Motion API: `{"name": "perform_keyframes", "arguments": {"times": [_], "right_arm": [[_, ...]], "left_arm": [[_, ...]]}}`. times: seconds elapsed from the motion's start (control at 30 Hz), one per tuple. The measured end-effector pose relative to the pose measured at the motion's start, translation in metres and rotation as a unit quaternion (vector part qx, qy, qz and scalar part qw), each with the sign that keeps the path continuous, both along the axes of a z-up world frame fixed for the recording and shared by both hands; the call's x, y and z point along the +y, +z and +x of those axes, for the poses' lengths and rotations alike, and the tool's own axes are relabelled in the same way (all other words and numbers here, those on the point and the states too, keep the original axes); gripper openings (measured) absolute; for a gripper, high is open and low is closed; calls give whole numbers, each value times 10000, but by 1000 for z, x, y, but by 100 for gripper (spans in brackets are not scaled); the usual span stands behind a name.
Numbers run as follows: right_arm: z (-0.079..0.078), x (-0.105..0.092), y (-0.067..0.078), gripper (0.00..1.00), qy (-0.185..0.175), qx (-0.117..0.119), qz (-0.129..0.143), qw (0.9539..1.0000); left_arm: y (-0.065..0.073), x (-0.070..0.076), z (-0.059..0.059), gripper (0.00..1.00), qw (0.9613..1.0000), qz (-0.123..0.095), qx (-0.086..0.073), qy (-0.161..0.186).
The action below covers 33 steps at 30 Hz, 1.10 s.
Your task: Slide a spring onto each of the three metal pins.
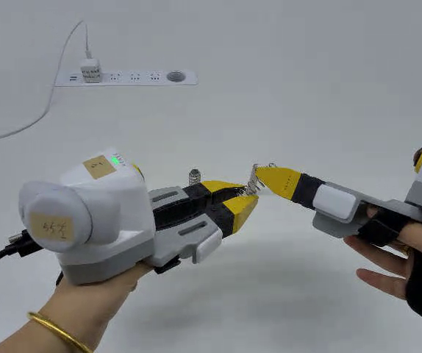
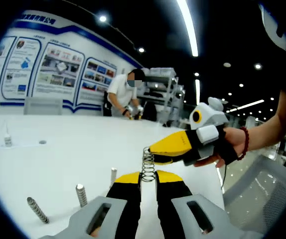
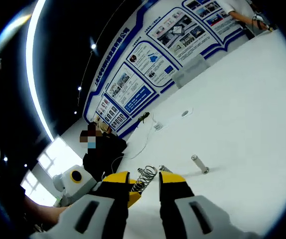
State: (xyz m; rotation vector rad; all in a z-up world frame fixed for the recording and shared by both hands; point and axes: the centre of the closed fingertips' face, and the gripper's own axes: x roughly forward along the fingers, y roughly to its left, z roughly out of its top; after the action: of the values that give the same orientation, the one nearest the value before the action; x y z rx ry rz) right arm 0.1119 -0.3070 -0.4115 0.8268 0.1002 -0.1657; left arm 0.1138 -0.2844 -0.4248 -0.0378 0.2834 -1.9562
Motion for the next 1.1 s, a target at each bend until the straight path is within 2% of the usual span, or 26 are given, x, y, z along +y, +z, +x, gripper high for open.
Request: {"name": "perform_keyframes", "arguments": {"times": [0.07, 0.13, 0.27, 0.47, 0.77, 0.83, 0.9, 1.03, 1.1], "right_arm": [[1, 3, 1, 21, 41, -85, 141, 9999], [2, 3, 2, 20, 25, -99, 144, 9998], [3, 6, 3, 14, 35, -167, 258, 9995], [5, 10, 6, 12, 140, -206, 238, 9994], [9, 16, 8, 11, 327, -60, -224, 9992], [10, 14, 8, 11, 308, -38, -305, 9991], [10, 11, 8, 11, 283, 7, -443, 9986], [9, 4, 8, 11, 248, 142, -774, 9966], [9, 0, 8, 11, 228, 194, -906, 9954]], "left_arm": [[3, 1, -1, 10, 10000, -40, 36, -2], [5, 2, -1, 10, 10000, -71, 8, 14], [9, 3, -2, 10, 9999, -116, 51, -3], [9, 5, 0, 10, 10000, -96, -3, 11], [4, 8, 3, 12, 9999, 41, -131, 60], [-1, 9, 6, 13, 9995, 174, -253, 91], [-7, 11, 10, 17, 9985, 265, -473, 120], [-13, 16, 16, 22, 9974, 404, -564, 187], [-17, 19, 21, 24, 9962, 470, -689, 239]]}}
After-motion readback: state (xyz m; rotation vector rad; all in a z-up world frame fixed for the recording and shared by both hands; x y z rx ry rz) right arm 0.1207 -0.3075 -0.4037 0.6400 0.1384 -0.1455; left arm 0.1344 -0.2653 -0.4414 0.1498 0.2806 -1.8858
